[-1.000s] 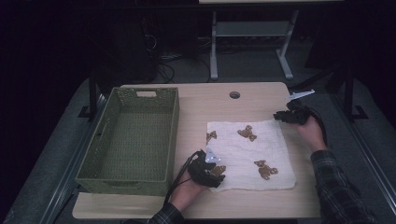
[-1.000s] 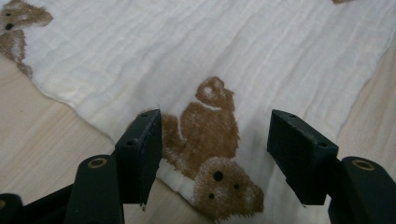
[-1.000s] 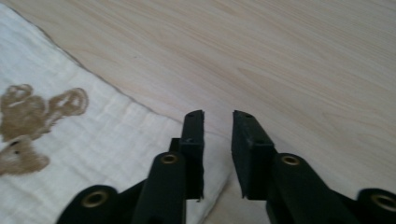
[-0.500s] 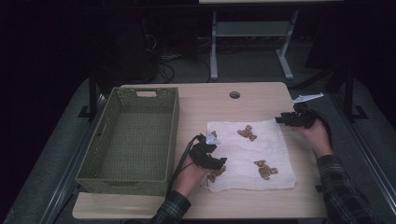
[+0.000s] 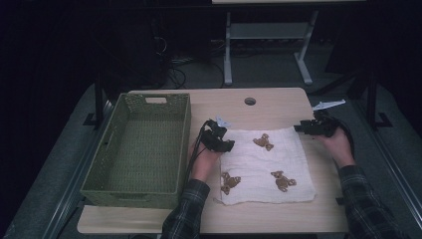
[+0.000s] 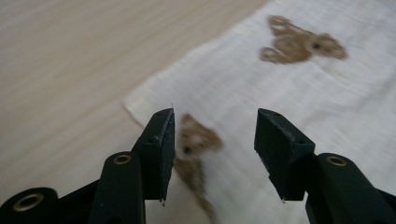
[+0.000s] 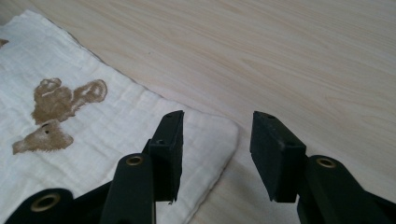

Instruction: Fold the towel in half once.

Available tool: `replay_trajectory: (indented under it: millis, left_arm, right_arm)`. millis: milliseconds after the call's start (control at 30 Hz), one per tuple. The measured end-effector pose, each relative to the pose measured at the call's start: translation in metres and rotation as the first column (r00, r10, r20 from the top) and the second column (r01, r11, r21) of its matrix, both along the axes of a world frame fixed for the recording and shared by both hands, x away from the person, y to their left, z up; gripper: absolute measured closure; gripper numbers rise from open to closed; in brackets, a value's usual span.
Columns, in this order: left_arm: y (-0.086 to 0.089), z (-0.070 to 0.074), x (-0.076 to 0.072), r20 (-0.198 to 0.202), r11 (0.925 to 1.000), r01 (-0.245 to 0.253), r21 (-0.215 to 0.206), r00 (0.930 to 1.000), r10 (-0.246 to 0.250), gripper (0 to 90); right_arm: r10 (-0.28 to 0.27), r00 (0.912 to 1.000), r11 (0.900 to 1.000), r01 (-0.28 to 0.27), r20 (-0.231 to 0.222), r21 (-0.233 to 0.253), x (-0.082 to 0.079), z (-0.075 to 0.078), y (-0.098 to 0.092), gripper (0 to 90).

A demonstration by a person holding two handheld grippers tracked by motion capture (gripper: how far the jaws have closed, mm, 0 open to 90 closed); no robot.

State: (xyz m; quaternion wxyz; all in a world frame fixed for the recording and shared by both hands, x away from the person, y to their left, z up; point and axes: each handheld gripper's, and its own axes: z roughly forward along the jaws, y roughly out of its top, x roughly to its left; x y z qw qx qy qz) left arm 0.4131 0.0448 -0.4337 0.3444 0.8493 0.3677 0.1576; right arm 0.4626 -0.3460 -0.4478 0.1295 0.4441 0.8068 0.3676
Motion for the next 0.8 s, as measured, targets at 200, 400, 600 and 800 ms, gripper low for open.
replay_trajectory:
  millis: [200,400,600,800]
  left_arm:
    - [0.001,-0.008,0.027,-0.003,0.9981,-0.060,0.015,0.9982,0.060,51.8]
    - [-0.001,-0.017,0.048,-0.006,0.9940,-0.108,0.015,0.9941,0.108,56.9]
    - [0.001,-0.025,0.057,-0.031,0.9910,-0.129,0.035,0.9910,0.130,61.1]
    - [0.003,-0.030,0.059,-0.028,0.9878,-0.141,0.066,0.9893,0.143,67.8]
  right_arm:
    - [0.001,1.0000,1.000,-0.001,-0.005,-0.009,0.001,-0.003,-0.001,54.1]
    - [-0.013,0.9999,1.000,0.013,-0.009,-0.008,0.003,-0.006,-0.004,56.0]
    - [-0.028,0.9995,0.999,0.027,-0.015,-0.022,0.007,-0.010,-0.005,59.5]
    - [-0.040,0.9990,0.999,0.039,-0.020,-0.026,0.013,-0.016,-0.002,63.2]
